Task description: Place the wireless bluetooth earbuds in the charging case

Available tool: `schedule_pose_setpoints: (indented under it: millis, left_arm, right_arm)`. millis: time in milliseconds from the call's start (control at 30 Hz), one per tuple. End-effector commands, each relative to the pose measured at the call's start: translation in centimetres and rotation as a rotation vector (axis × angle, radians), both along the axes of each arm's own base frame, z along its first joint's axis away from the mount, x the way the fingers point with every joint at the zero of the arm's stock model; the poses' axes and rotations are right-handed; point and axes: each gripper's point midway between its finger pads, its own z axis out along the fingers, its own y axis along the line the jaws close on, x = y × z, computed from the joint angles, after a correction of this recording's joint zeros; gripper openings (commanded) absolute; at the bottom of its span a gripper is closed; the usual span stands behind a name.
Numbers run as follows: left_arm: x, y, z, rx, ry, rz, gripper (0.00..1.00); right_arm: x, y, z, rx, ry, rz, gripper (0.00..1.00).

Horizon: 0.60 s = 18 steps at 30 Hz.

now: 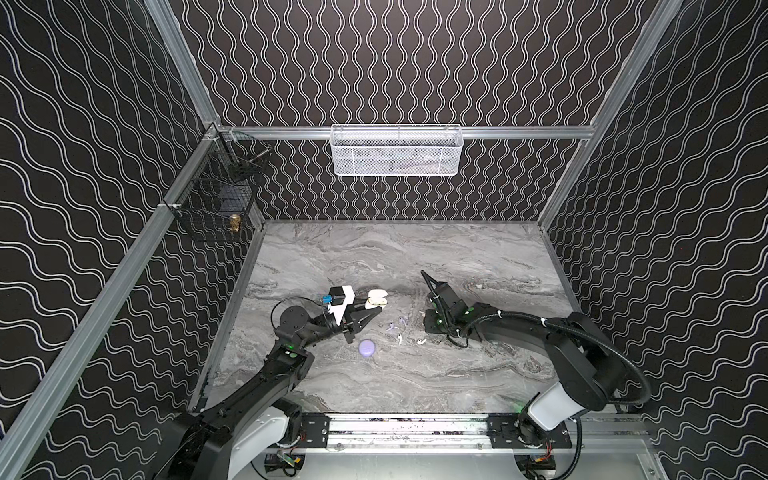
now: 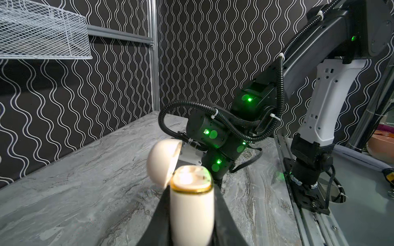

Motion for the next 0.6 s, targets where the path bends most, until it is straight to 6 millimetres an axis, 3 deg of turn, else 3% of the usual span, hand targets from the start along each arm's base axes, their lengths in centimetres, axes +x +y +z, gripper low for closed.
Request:
schedule_pose_setpoints:
  millis: [0,333,567]
  left_arm:
    - [0.2,0.0,0.1,0.013,-0.017,0.016,0.0]
    - [-0.3,0.3,0.7,0.0,-0.039,0.032,0.0]
    - [0.1,0.2,0.4,0.012,-0.031,0.037,0.0]
  right_arm:
    - [0.0,0.0,-0.8,-0.022,0.029,-0.002,0.47]
    - [0.6,1.1,-2.2,-0.034,0.066,0.011,0.39]
    - [0.6,-1.2,-2.7,-0.213,0.061,-0.033,0.37]
